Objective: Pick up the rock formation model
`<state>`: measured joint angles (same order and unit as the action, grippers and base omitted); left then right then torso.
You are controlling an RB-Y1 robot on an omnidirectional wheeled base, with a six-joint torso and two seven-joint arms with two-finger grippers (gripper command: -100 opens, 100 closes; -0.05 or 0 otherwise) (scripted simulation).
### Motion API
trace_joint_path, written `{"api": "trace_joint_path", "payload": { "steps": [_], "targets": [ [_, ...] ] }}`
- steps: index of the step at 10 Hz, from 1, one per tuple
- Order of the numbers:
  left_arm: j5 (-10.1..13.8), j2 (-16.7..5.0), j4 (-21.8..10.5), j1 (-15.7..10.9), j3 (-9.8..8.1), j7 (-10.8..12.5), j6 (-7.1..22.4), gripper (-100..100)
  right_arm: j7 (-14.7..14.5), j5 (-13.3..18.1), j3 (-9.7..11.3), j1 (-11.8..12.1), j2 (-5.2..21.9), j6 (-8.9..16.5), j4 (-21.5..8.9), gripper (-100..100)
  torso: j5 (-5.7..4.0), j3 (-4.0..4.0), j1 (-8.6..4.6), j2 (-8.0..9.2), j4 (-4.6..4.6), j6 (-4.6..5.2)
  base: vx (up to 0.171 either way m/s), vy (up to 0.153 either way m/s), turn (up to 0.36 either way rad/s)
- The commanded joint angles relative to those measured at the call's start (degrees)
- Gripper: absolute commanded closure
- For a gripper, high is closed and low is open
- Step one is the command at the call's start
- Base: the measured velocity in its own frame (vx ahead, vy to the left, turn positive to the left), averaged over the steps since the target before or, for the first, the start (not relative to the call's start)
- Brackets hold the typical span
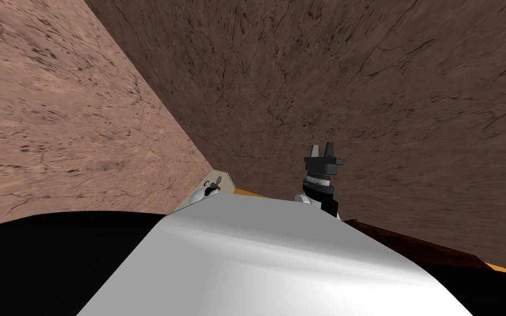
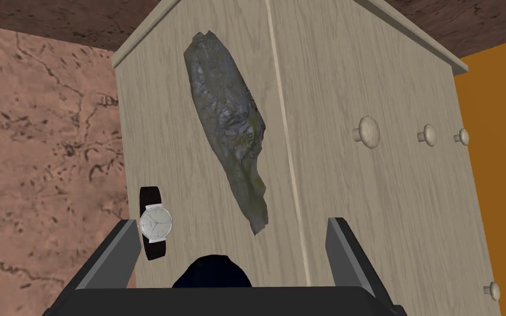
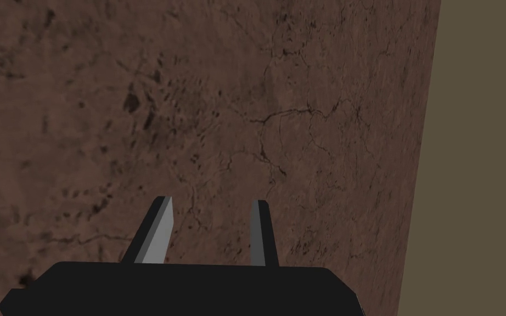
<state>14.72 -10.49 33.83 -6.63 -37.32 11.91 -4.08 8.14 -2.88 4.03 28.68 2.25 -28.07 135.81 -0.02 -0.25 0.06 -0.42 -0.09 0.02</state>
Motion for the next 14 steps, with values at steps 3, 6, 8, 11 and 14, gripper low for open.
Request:
{"api": "trace_joint_path", "payload": {
  "steps": [3,6,8,11,14],
  "targets": [
    [0.6,-0.6,-4.3,-3.2,-1.03,1.2,2.2,-100,0.0,0.0,0.0,0.0,0.0,0.0,0.0,0,0.0,-0.01,-0.01,0.0,0.0,0.0,0.102,-0.001,0.034],
    [0.6,-0.8,-5.3,-3.9,-1.16,1.5,2.6,0,0.0,0.0,0.0,0.0,0.0,0.0,0.0,0,0.01,0.09,0.02,0.18,0.02,-0.01,0.053,0.002,0.016],
    [0.7,0.1,-5.7,-3.3,-0.7,1.5,0.9,-100,0.0,0.0,0.0,0.0,0.0,0.0,0.0,0,0.04,0.15,0.19,0.27,0.05,-0.01,0.052,0.062,0.003],
    [0.7,1.4,-6.2,-2.4,-0.13,1.7,-1.2,-100,0.0,0.0,0.0,0.0,0.0,0.0,0.0,0,0.08,0.06,0.35,0.11,0.02,-0.01,0.071,0.076,0.001],
    [0.8,1.1,-7.0,-2.7,0.17,1.9,-1.5,100,0.0,0.0,0.0,0.0,0.0,0.0,0.0,0,-0.06,0.23,0.04,0.39,0.1,-0.03,0.001,-0.003,-0.004]
  ]
}}
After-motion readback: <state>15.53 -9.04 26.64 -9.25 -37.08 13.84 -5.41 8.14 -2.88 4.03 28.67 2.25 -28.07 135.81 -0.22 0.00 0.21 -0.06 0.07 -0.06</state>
